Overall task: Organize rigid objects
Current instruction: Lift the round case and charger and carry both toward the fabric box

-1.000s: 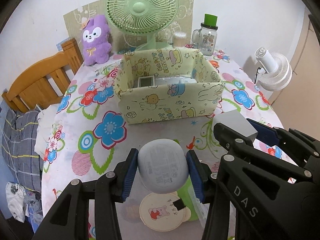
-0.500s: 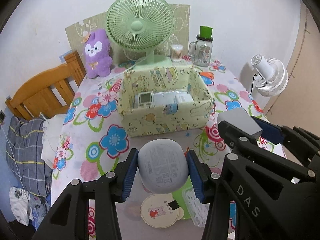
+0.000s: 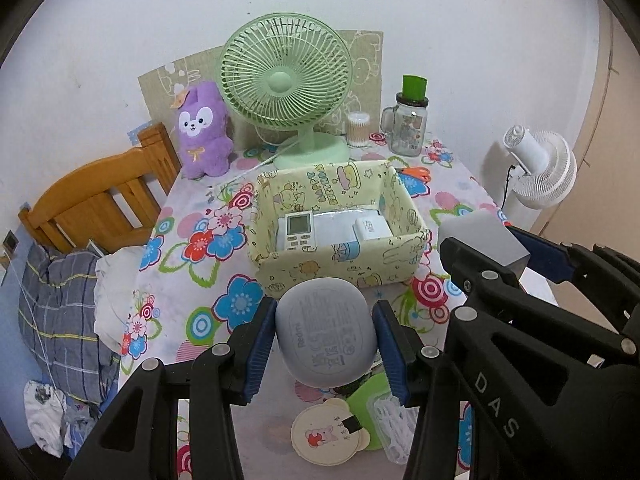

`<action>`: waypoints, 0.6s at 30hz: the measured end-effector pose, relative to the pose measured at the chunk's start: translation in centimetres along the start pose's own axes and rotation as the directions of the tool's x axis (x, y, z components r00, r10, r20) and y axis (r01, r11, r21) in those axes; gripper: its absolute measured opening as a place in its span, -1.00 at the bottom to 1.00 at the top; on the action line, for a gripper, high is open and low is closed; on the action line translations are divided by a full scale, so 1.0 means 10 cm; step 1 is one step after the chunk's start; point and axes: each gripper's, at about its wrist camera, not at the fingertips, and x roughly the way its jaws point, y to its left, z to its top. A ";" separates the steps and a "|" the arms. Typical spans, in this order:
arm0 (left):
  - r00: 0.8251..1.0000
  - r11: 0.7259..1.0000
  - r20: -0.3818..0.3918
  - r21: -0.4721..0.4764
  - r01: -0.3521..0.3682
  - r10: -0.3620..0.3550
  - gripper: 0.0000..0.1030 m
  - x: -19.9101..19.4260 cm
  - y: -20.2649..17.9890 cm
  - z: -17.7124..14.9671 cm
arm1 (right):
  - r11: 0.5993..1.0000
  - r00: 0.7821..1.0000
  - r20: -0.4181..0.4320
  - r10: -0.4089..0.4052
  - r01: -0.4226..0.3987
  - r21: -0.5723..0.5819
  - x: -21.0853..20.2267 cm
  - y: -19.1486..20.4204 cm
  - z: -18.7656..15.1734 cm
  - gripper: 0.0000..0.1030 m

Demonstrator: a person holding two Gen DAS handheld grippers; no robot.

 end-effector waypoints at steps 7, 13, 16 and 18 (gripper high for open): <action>0.999 1.000 0.034 0.017 -0.016 0.015 -0.01 -0.09 -0.01 0.12 | 1.000 1.000 0.028 -0.014 0.014 0.003 -0.09 -0.01 0.13 -0.14; 0.999 1.000 0.044 0.022 -0.010 0.009 -0.01 -0.10 -0.01 0.19 | 1.000 0.999 0.034 -0.010 0.009 0.023 -0.10 -0.04 0.19 -0.14; 0.999 1.000 0.038 0.021 -0.009 0.008 -0.01 -0.07 0.00 0.22 | 1.000 0.999 0.031 -0.009 0.008 0.024 -0.08 -0.03 0.22 -0.14; 0.999 1.000 0.037 0.019 -0.012 0.011 -0.01 -0.07 0.01 0.25 | 1.000 0.999 0.034 -0.009 0.009 0.022 -0.07 -0.03 0.24 -0.14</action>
